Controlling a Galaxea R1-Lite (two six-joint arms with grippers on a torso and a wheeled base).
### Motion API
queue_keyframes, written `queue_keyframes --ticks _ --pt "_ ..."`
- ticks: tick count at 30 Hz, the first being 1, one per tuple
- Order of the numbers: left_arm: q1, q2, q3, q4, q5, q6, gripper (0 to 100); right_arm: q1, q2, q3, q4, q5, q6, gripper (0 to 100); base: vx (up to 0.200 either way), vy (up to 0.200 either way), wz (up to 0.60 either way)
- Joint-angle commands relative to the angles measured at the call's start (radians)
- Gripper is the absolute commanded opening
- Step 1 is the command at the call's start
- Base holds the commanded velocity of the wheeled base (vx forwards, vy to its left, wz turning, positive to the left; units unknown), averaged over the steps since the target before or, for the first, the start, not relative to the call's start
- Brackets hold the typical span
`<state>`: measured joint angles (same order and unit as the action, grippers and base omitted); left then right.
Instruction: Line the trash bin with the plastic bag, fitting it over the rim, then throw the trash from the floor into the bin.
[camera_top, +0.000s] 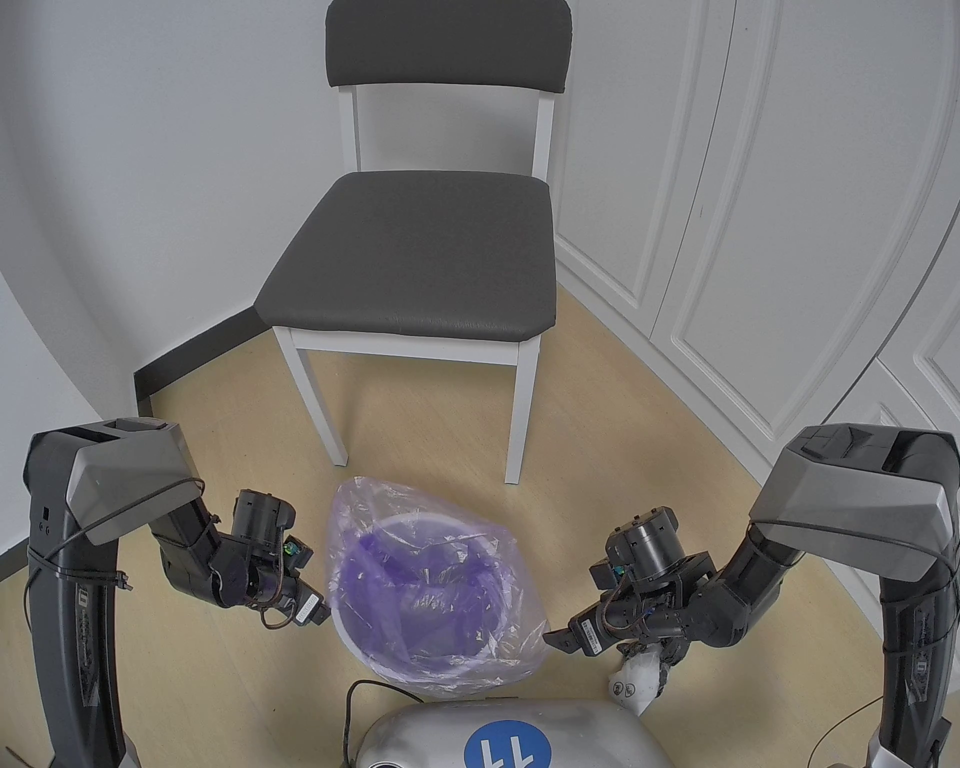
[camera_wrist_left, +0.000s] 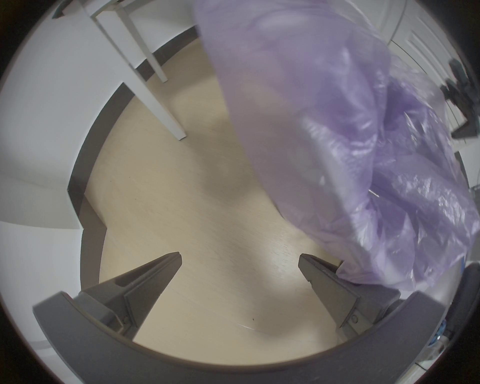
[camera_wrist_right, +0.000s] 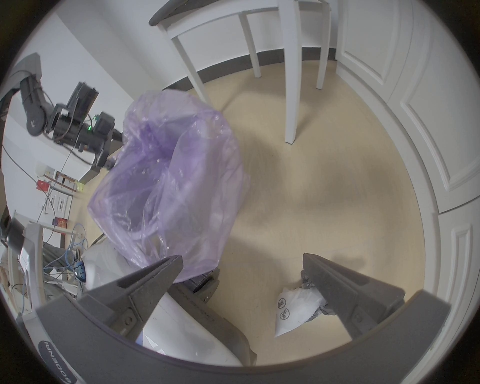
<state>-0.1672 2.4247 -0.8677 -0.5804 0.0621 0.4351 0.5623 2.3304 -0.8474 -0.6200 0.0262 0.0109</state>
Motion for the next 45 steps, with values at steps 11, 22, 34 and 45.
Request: queue_keyframes --ticks 11,22,34,45 --pt "-0.014 0.07 -0.198 0.033 0.045 -0.242 100 0.025 0.029 -0.009 -0.003 -0.015 0.009 100 0.0 0.0 0.0" --pt "-0.087 0.122 -0.343 0.088 0.097 -0.424 100 0.033 0.053 0.001 -0.078 -0.017 0.011 100 0.0 0.0 0.0" --pt "-0.012 -0.171 0.021 0.172 0.031 -0.289 100 0.044 -0.046 0.054 -0.081 -0.049 0.001 100 0.0 0.0 0.0" --pt "-0.141 -0.546 0.199 0.189 -0.022 -0.392 100 0.05 -0.212 0.179 -0.084 -0.069 -0.109 100 0.0 0.0 0.0"
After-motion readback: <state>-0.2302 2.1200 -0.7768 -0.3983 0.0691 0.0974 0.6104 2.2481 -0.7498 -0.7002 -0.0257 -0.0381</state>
